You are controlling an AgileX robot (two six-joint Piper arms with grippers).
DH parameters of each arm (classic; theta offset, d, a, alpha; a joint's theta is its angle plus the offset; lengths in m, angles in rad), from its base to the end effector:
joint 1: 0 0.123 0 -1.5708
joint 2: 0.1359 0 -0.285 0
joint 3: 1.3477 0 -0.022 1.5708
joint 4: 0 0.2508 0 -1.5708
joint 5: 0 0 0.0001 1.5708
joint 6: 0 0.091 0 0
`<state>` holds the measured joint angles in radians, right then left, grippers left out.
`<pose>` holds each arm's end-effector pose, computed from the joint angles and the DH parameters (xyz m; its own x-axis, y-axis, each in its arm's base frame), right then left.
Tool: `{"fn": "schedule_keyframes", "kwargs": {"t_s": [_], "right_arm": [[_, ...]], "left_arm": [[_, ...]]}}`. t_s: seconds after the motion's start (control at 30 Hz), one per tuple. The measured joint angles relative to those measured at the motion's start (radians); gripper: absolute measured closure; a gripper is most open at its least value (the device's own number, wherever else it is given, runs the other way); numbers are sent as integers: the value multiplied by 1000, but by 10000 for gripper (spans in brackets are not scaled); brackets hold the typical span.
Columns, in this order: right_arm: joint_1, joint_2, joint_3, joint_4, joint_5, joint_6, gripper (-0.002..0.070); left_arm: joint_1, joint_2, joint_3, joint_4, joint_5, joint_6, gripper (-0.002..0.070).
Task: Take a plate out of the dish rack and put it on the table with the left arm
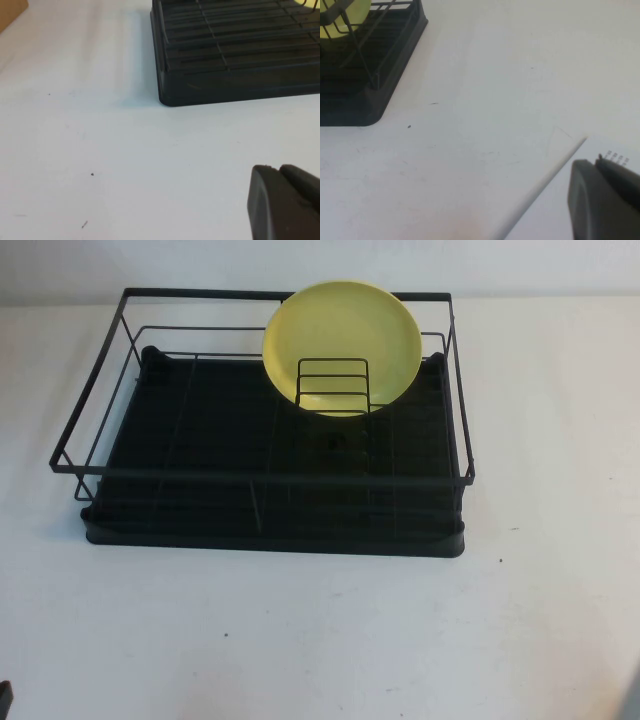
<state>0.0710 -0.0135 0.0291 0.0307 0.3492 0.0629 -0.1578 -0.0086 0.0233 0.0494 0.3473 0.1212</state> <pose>0.0530 0.0047 0.1727 -0.2795 0.0720 -0.9574 -0.0556 0.9943 0.0910 0.0530 -0.0069 0.1745 -0.2403 0.2072 -0.9483 0.1838 0.9690 0.1651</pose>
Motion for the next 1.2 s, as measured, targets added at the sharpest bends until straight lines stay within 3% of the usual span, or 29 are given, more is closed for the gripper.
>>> {"fn": "schedule_keyframes", "kwargs": {"t_s": [1.0,1.1,1.2], "right_arm": [[0,0,0,0,0,0,696],[0,0,0,0,0,0,696],[0,0,0,0,0,0,696]], "left_arm": [[0,0,0,-8,-2,-2,679],[0,0,2,-108,-44,-70,679],[0,0,2,-352,-152,-226,679]]}}
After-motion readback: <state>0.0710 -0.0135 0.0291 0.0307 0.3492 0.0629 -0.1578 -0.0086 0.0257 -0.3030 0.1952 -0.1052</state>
